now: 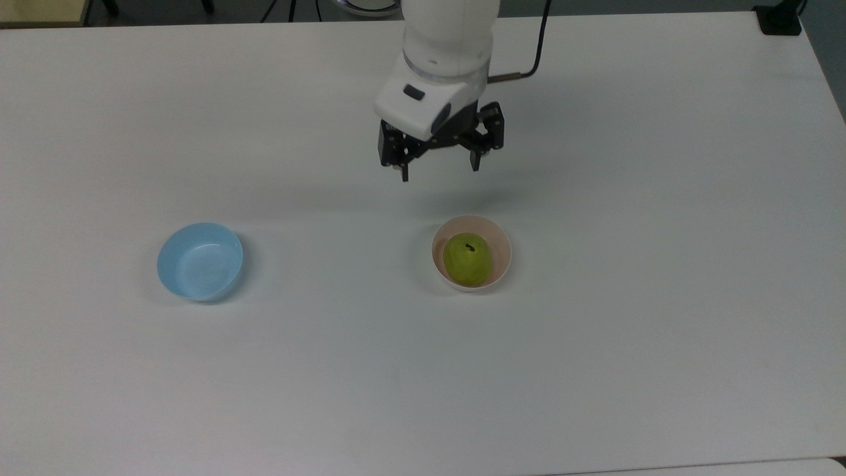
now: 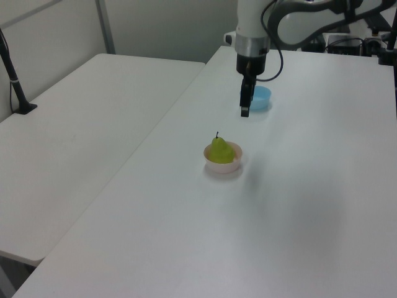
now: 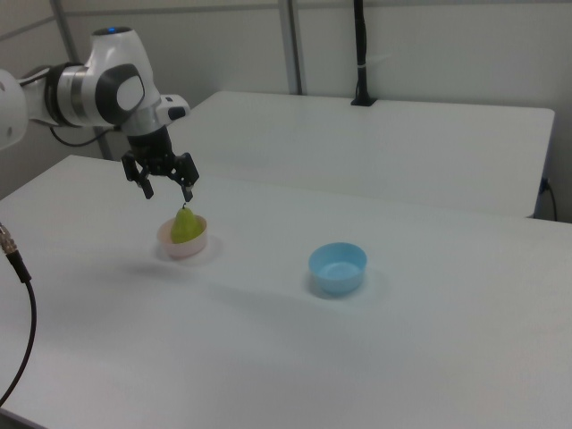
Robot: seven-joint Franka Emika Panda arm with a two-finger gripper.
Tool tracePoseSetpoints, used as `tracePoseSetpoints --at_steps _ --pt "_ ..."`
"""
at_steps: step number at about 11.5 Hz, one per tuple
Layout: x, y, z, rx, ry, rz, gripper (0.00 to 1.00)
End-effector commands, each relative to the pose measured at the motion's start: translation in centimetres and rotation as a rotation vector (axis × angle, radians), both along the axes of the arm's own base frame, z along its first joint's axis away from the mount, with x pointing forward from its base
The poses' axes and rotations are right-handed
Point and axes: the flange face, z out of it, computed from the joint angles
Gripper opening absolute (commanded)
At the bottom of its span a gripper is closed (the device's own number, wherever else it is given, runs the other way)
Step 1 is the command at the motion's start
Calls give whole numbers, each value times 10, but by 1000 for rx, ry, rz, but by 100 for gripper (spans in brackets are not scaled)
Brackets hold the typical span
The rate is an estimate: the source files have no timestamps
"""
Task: Pick up a pear from the bowl
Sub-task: 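Move the open gripper over the green pear in the pink bowl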
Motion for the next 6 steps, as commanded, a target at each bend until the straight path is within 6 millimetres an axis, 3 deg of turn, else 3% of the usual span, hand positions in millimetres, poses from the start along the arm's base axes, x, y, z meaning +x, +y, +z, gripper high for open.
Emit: tracePoseSetpoints --at_steps 1,6 --pt "16 13 -36 11 -36 25 100" --pt "29 31 -87 19 -58 49 99"
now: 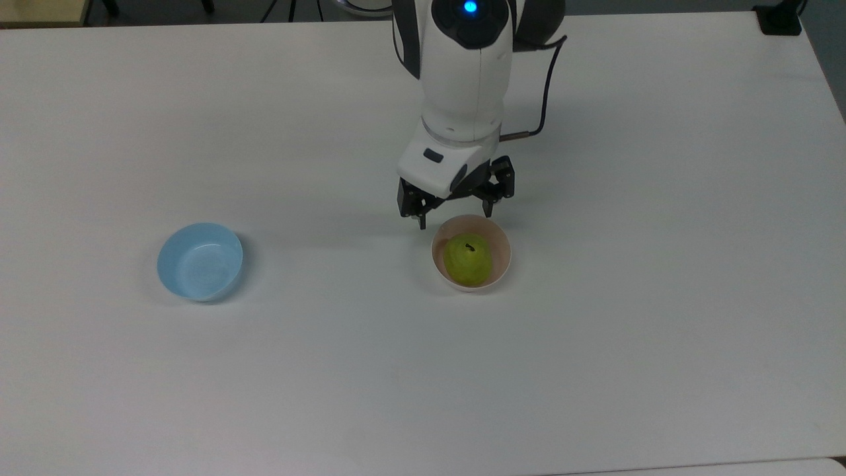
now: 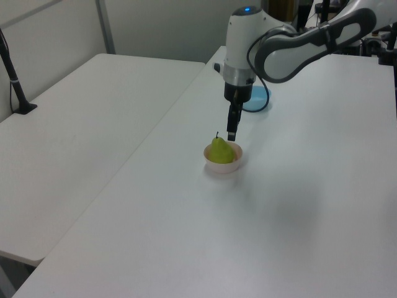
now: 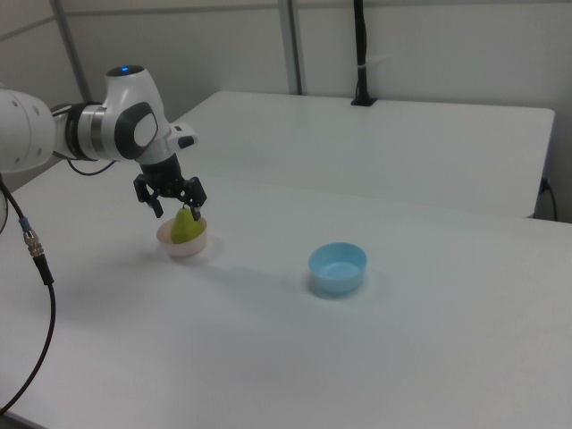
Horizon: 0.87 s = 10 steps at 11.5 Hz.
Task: Pick up a pear from the bowl
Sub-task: 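Move the open gripper over the green pear in the pink bowl, then lower the gripper around the pear and close on it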
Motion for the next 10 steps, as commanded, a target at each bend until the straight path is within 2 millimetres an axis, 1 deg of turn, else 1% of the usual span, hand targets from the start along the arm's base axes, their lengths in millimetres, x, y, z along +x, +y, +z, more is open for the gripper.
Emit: tracePoseSetpoints --at_steps 1,3,4,5,7,9,10 --pt "4 14 -21 3 -24 30 99" --pt "7 21 -33 8 -37 38 94" --pt "9 19 -34 5 -48 39 93" --pt "10 19 -41 5 -48 39 90" --pt "12 20 -45 9 -65 40 90" --pt "13 22 -56 7 -62 42 90" --pt "14 20 -58 2 -65 45 88"
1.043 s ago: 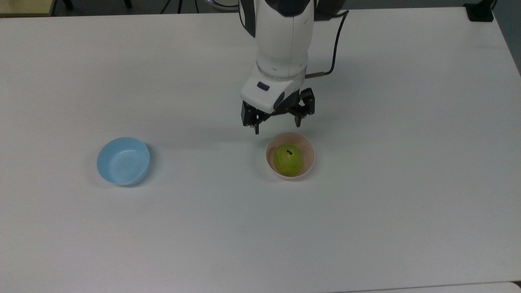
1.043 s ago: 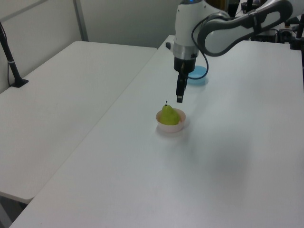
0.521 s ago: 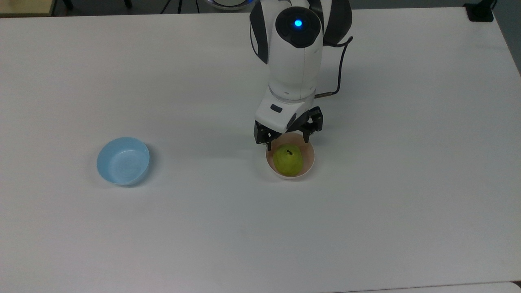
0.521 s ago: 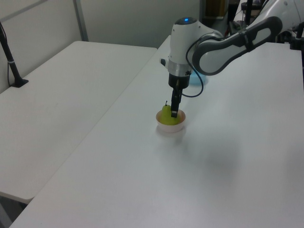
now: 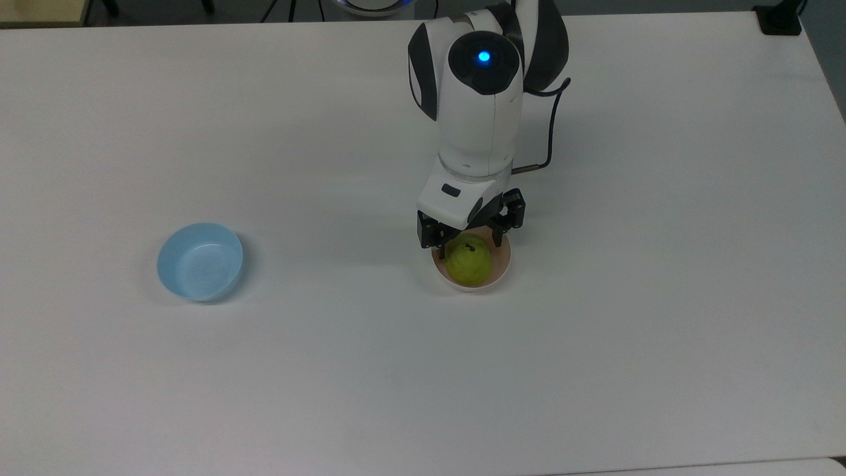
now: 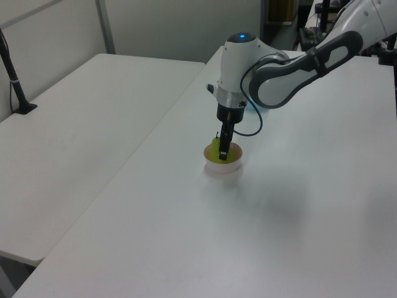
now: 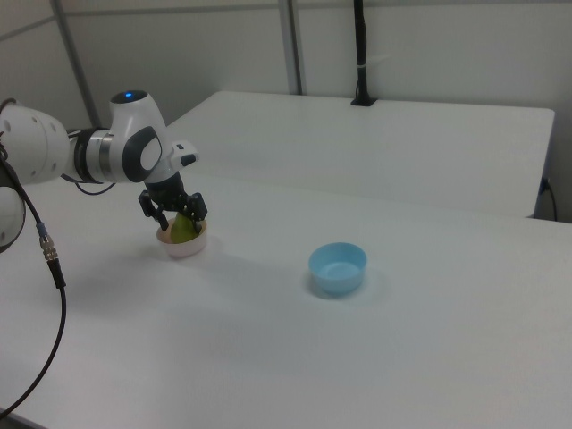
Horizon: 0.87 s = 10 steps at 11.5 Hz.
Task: Pick up a pear from the bowl
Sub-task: 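Lower the gripper around the pear and close on it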
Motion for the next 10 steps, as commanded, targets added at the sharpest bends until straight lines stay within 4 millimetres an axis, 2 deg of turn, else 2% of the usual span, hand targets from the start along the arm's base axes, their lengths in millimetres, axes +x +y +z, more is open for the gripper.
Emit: tracePoseSetpoints --at_steps 1,4,5,6,8,9,10 --pt "3 3 -7 -11 -36 22 87" --pt "5 3 -15 -13 -43 12 84" --pt "5 3 -16 -22 -44 18 78" --pt "5 3 -16 -22 -42 19 68" --pt "5 3 -15 -23 -43 18 43" --pt "5 3 -15 -23 -43 18 37" --pt "4 3 -14 -24 -40 18 37"
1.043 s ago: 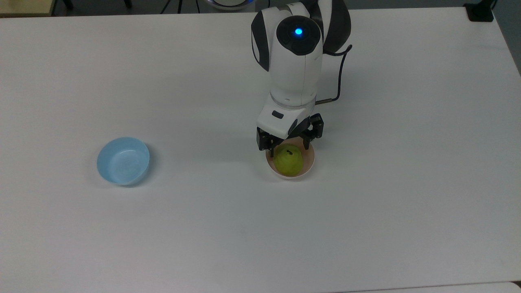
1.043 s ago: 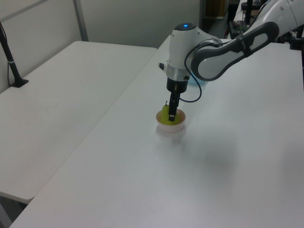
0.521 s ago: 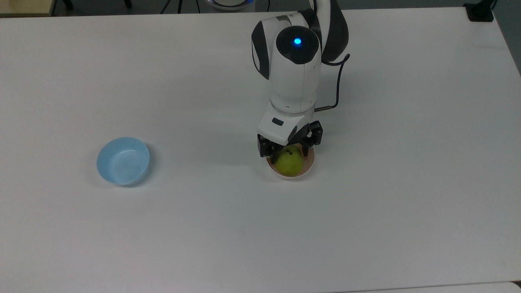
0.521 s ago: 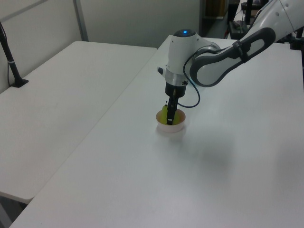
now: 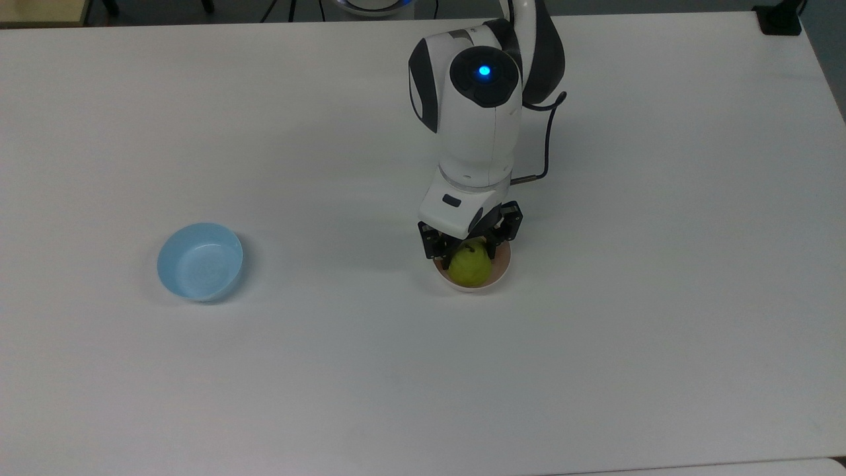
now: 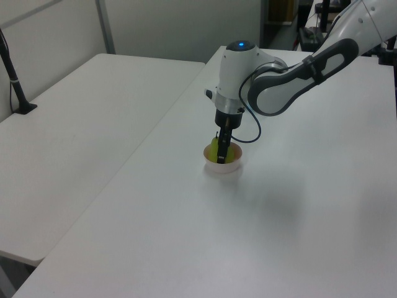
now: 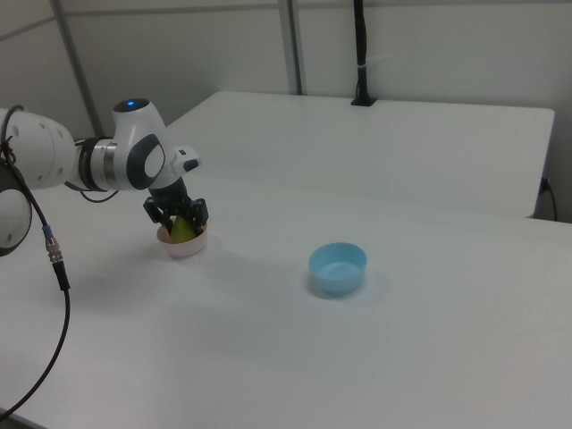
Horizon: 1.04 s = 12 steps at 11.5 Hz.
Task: Pick up a pear from the bowl
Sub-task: 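Lower the gripper around the pear and close on it, then lift the pear out of the pink bowl and carry it sideways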
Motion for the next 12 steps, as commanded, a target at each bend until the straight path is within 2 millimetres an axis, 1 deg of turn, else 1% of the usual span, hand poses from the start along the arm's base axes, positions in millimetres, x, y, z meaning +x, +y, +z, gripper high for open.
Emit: tracePoseSetpoints --at_steps 1,3,5,8,9,11,12 --pt "-1 1 7 -14 -18 5 37" --pt "-3 0 32 -5 -37 -15 37" --pt "-8 -2 54 -4 -19 -65 38" --pt "-16 -15 89 -10 -7 -100 38" --pt "-18 -20 96 -13 0 -107 38" --pt "-13 -39 104 -13 -14 -128 38" --pt "-8 -53 107 -19 -23 -142 38"
